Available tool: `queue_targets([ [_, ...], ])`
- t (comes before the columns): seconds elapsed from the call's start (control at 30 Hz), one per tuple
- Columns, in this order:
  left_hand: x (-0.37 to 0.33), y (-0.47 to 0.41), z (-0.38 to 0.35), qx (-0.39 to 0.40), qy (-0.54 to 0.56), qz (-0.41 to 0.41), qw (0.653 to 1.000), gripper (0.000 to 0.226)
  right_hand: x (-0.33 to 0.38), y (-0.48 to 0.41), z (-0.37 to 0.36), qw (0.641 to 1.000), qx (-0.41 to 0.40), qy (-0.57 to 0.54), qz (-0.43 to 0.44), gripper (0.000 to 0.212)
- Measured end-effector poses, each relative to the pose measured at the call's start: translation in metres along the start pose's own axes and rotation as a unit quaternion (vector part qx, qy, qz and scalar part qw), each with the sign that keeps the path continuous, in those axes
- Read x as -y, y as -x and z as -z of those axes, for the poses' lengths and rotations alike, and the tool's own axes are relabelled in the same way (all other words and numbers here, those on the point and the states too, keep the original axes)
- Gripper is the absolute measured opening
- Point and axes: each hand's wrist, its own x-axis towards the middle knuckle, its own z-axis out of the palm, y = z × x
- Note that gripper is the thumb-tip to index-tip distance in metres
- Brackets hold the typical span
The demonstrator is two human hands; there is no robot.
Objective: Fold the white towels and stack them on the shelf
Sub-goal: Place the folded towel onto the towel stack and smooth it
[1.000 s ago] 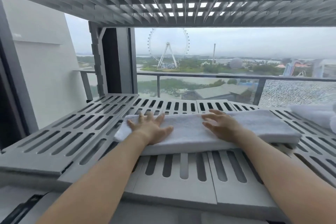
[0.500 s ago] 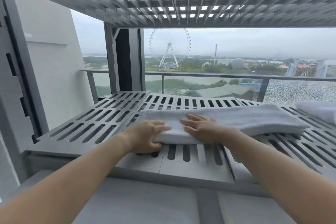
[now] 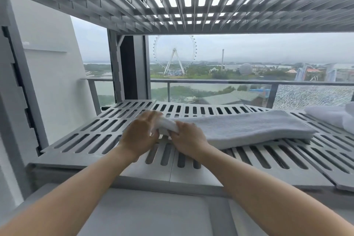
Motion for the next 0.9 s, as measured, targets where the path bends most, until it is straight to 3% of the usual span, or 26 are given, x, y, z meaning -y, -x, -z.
queue_targets([
  [0.1,0.008,-0.007,-0.005,-0.021,0.0,0.097,0.995,0.071,-0.004,-0.012,0.023,0.975,-0.046,-0.187,-0.109,0.022],
  [0.17,0.005,-0.015,-0.011,0.012,0.014,0.134,0.991,0.066,-0.012,-0.023,0.042,0.934,-0.087,-0.294,-0.182,0.025],
  [0.3,-0.031,-0.04,-0.03,0.065,0.08,0.098,0.99,0.062,-0.028,-0.039,0.081,0.819,-0.151,-0.484,-0.27,0.033],
  [0.4,-0.081,-0.064,-0.05,0.092,0.17,0.071,0.979,0.08,-0.041,-0.043,0.112,0.745,-0.182,-0.565,-0.303,0.025],
  [0.57,-0.161,-0.09,-0.094,0.115,0.168,0.052,0.978,0.114,-0.082,-0.037,0.153,0.642,-0.229,-0.663,-0.311,0.021],
  [0.7,-0.207,-0.102,-0.123,0.089,0.111,0.108,0.984,0.09,-0.125,-0.025,0.172,0.63,-0.226,-0.672,-0.317,0.019],
  [0.9,-0.218,-0.111,-0.142,0.079,0.013,0.036,0.996,0.071,-0.192,0.006,0.199,0.6,-0.299,-0.648,-0.362,0.018],
])
